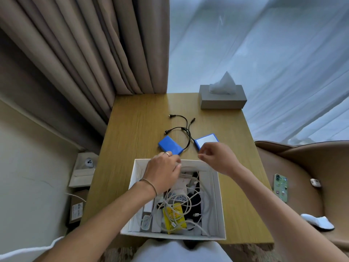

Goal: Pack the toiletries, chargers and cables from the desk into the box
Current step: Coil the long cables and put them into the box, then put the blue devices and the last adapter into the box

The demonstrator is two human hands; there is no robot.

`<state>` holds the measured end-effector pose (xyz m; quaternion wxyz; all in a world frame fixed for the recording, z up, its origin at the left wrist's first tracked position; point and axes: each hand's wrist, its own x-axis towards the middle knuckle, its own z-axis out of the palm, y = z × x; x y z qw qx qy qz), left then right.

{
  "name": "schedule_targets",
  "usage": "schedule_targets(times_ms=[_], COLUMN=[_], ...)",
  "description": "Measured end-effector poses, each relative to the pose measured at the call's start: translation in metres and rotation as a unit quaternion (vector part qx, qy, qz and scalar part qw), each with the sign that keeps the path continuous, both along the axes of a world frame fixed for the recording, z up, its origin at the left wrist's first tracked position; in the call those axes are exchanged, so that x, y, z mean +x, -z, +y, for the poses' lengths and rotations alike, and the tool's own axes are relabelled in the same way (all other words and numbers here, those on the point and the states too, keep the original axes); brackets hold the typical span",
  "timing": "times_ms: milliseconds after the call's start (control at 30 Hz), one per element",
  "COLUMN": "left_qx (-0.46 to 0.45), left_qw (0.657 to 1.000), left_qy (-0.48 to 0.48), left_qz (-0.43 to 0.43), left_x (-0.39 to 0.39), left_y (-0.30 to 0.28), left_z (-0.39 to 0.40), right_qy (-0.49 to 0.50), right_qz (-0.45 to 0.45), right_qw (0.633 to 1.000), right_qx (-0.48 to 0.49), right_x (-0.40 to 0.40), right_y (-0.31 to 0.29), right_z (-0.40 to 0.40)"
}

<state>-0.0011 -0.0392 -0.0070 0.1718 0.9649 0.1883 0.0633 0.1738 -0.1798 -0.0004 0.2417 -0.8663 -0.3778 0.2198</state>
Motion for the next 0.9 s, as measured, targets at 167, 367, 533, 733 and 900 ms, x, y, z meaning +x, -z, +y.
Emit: schedule_targets(times_ms=[167, 367, 533, 733, 900], left_qx=[-0.032, -0.083, -0.120, -0.183, -0.202], left_qw=[0.999, 0.992, 0.981, 0.964, 0.957], left_qy=[-0.013, -0.041, -0.072, -0.117, -0.141], left_qz=[0.032, 0.091, 0.131, 0.152, 0.150], left_x=[0.045, 0.085, 0.095, 0.096, 0.097], left_y=[-0.004, 0.006, 0.016, 0.023, 0.029], left_z=[0.014, 0.026, 0.033, 0.039, 0.036], right_qy=[0.036, -0.002, -0.100, -0.174, -0.203], right_qz=[-0.014, -0.075, -0.116, -0.174, -0.205], right_qw=[0.999, 0.996, 0.976, 0.949, 0.937], right_qx=[0.010, -0.049, -0.157, -0.199, -0.196], right_x=[0.045, 0.086, 0.104, 0.114, 0.120], right_y=[0.005, 0.058, 0.106, 0.133, 0.135], right_z=[0.016, 0.041, 0.060, 0.064, 0.063])
